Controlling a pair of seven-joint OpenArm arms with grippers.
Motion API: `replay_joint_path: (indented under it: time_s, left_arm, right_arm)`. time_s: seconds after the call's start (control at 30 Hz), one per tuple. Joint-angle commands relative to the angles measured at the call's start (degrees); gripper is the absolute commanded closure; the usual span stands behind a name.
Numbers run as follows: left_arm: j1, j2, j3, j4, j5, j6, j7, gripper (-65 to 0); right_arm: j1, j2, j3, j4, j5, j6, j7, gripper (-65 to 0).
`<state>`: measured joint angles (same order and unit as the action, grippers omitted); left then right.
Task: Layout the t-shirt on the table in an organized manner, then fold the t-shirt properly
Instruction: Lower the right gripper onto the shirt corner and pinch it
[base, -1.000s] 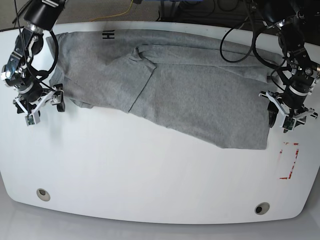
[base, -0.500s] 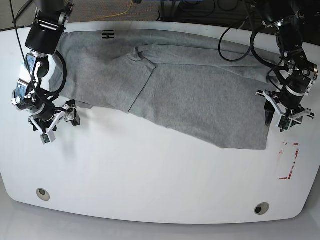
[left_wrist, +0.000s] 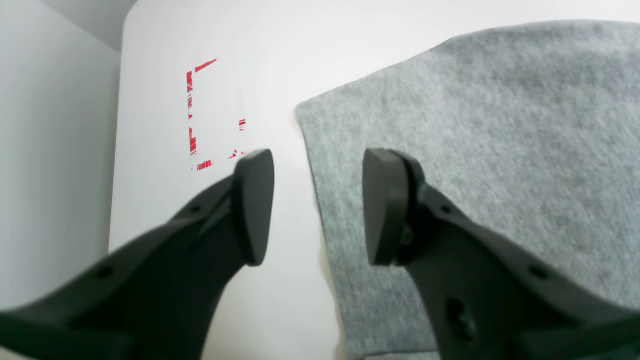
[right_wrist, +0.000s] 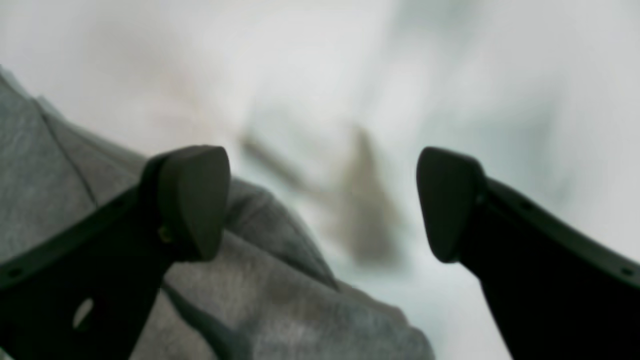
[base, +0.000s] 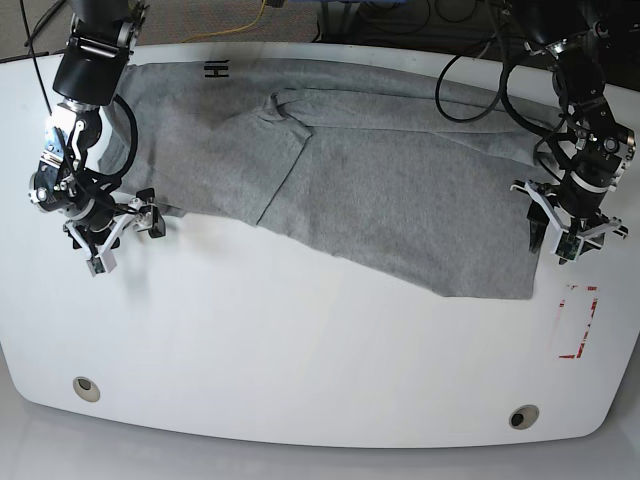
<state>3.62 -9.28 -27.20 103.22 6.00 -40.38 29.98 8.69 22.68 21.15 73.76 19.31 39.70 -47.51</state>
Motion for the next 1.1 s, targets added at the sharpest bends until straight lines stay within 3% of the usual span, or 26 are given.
replay_joint_path:
  time_s: [0.0, 0.87, 1.07]
  left_arm:
    - [-0.85, -0.79, -0.18, 0.82, -0.68, 0.38, -1.45, -26.7]
    - [-0.76, -0.79, -0.18, 0.65, -0.68, 0.38, -1.45, -26.7]
    - [-0.76, -0.88, -0.18, -0.49, -0.68, 0.38, -1.45, -26.7]
  right_arm:
    - [0.15, 0.93, 0.26, 0.66, 0.34, 0.3, 2.1, -55.9]
    - [-4.42, 0.84, -2.47, 0.93, 0.6, 0.3, 2.89, -55.7]
    - [-4.42, 0.84, -2.47, 0.93, 0.6, 0.3, 2.89, -47.5]
